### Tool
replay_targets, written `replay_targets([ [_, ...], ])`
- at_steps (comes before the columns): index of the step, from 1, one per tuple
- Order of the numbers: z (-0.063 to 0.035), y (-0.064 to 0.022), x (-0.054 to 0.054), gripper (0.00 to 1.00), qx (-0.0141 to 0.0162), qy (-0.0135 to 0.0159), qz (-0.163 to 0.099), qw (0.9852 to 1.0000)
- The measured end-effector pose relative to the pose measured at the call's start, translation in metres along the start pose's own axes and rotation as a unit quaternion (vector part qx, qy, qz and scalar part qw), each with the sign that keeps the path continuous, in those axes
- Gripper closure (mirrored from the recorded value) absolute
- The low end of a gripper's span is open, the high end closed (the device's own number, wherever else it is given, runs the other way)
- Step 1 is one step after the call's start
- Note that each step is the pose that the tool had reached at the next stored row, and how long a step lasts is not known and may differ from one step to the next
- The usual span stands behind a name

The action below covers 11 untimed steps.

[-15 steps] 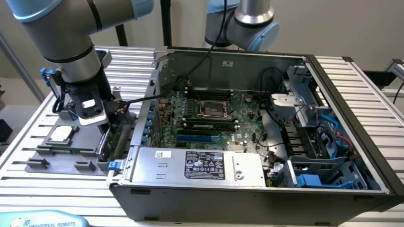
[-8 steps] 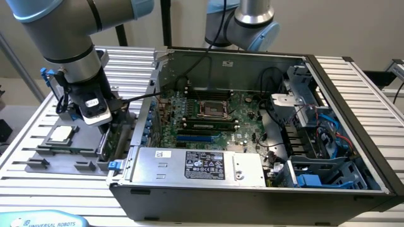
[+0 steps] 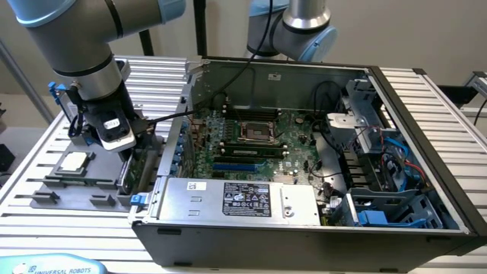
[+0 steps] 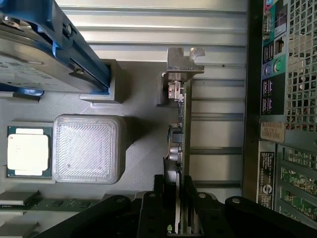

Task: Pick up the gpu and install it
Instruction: 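Pick up the gpu and move the gpu toward the slot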

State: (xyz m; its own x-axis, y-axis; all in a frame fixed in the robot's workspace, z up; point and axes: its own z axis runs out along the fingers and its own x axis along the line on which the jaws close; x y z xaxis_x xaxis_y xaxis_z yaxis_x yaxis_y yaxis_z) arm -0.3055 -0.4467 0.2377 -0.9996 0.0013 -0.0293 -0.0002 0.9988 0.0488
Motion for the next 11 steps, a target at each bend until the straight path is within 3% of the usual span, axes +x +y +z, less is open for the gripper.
replay_targets([
  [11,0.0,0.0,0.0,0.73,-0.0001,-0.0001,0.0,1.0],
])
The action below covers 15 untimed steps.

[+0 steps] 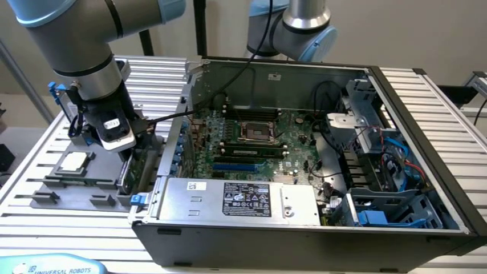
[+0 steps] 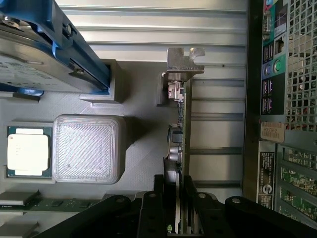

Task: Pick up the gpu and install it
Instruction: 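Pick up the gpu and move the gpu toward the slot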

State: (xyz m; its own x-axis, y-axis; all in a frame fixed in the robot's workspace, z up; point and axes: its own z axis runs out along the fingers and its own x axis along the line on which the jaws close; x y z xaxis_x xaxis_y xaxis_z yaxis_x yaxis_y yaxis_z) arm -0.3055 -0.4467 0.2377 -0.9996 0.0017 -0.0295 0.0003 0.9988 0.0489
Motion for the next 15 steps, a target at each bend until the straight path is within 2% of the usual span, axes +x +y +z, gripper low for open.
replay_targets([
  [6,-0.0053,0.0003,0.0,0.73,0.0001,0.0001,0.0,1.0],
  [15,-0.0213,0.001,-0.001,0.73,0.0001,0.0003,0.0,1.0],
])
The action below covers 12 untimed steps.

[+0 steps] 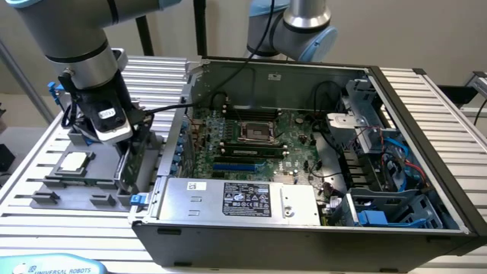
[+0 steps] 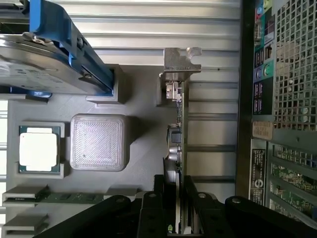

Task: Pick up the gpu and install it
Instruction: 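Pick up the gpu and move the gpu toward the slot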

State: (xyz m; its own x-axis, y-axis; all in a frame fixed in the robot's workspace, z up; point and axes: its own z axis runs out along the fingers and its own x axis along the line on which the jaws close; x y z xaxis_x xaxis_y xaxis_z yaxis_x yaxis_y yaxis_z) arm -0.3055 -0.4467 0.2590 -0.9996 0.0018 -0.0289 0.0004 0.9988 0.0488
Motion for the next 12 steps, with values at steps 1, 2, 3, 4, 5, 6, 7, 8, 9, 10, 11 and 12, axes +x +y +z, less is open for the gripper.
replay_targets([
  [1,-0.0025,0.0001,0.0,0.73,0.0,0.0001,0.0,1.0],
  [2,-0.005,0.0002,0.0,0.73,0.0,0.0003,0.0,1.0],
  [3,-0.0078,0.0004,0.0,0.73,0.0,0.0004,0.0,1.0],
  [4,-0.0111,0.0005,0.0,0.73,0.0,0.0006,0.0,1.0],
  [5,-0.0147,0.0007,0.0,0.73,0.0,0.0009,0.0,1.0],
  [6,-0.0186,0.0009,-0.001,0.73,-0.0001,0.001,0.0,1.0],
  [7,-0.0227,0.0011,-0.001,0.73,0.0,0.0013,0.0,1.0],
  [8,-0.027,0.0013,-0.001,0.73,0.0,0.0015,0.0,1.0],
  [9,-0.0315,0.0015,-0.001,0.73,0.0,0.0018,0.0,1.0],
  [10,-0.0361,0.0018,-0.001,0.73,0.0,0.0021,0.0,1.0],
  [11,-0.0409,0.002,-0.001,0.73,0.0,0.0023,0.0,1.0],
  [12,-0.0454,0.0022,-0.001,0.73,0.0,0.0025,0.0,1.0],
])
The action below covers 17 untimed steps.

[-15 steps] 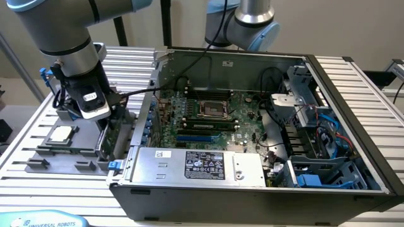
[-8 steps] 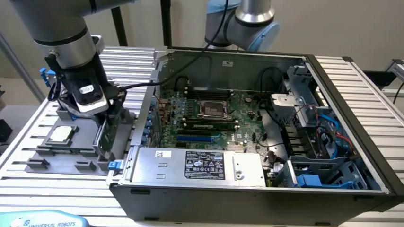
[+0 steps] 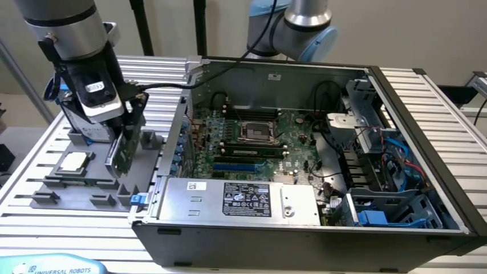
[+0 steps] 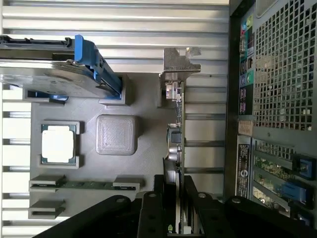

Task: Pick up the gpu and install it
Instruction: 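Pick up the gpu and move the gpu toward the slot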

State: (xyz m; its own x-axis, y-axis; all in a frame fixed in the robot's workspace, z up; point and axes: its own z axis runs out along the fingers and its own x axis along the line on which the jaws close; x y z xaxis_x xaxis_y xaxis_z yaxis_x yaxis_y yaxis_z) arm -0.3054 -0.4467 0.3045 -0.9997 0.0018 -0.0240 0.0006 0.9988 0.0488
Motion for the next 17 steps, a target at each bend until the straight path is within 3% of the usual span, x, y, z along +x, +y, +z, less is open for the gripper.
replay_targets([
  [11,-0.0497,0.0024,-0.006,0.73,0.0,0.0004,0.0,1.0],
  [17,-0.0767,0.0036,-0.02,0.73,0.0,0.0005,0.0,1.0],
])
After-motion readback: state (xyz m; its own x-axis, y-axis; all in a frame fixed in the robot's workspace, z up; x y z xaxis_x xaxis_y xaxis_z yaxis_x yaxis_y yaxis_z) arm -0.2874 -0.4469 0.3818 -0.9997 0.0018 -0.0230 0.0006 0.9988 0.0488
